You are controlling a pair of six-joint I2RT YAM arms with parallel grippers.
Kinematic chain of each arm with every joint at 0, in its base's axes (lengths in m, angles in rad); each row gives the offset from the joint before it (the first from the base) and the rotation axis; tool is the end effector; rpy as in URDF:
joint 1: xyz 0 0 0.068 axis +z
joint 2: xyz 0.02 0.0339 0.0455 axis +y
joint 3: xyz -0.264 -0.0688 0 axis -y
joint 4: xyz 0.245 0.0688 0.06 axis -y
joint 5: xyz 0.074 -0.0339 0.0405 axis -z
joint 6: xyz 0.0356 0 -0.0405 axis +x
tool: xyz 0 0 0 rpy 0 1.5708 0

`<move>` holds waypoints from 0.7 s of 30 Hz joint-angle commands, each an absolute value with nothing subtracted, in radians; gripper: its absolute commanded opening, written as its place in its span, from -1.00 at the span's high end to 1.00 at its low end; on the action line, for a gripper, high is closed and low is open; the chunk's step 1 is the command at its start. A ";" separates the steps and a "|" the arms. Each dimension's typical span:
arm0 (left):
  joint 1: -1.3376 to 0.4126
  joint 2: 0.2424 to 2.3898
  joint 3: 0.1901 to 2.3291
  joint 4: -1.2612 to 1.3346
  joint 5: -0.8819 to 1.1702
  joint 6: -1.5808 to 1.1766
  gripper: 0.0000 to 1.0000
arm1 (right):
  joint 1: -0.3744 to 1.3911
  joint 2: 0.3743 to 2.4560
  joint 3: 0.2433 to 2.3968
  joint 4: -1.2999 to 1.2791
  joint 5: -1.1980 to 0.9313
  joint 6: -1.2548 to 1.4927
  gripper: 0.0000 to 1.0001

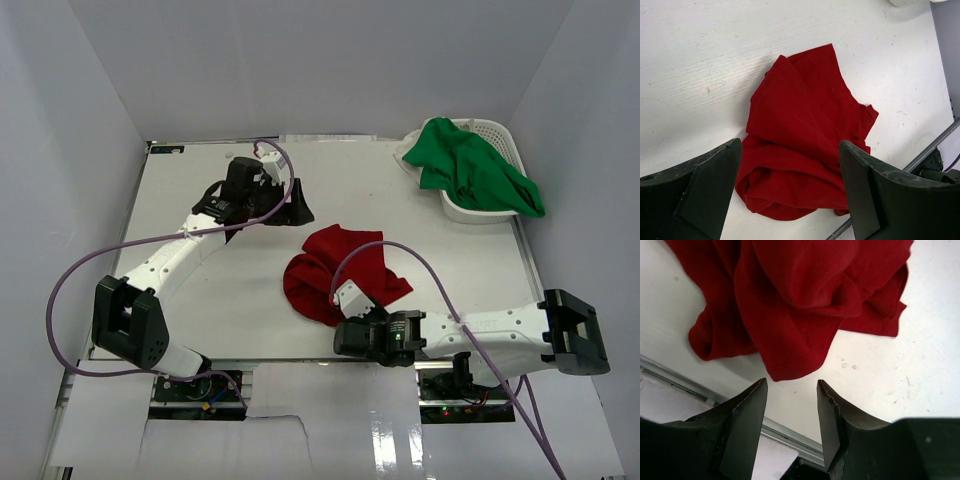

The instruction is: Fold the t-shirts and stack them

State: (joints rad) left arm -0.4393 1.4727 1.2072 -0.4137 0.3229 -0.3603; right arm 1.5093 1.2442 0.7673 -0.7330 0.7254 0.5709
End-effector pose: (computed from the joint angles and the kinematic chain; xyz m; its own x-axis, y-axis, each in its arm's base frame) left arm 0.2940 -0.1506 0.3022 -0.7530 -0.0156 -0.6578 0.3861 0.7991 -0.4608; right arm 0.0369 0.2142 0.2102 -0.4442 -0.6345 -0.6325 -0.5852 0.7401 -0.3314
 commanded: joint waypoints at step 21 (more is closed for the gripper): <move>-0.413 1.450 1.203 -0.408 0.365 -0.359 -0.77 | 1.563 1.503 0.876 -0.801 0.827 0.683 -0.02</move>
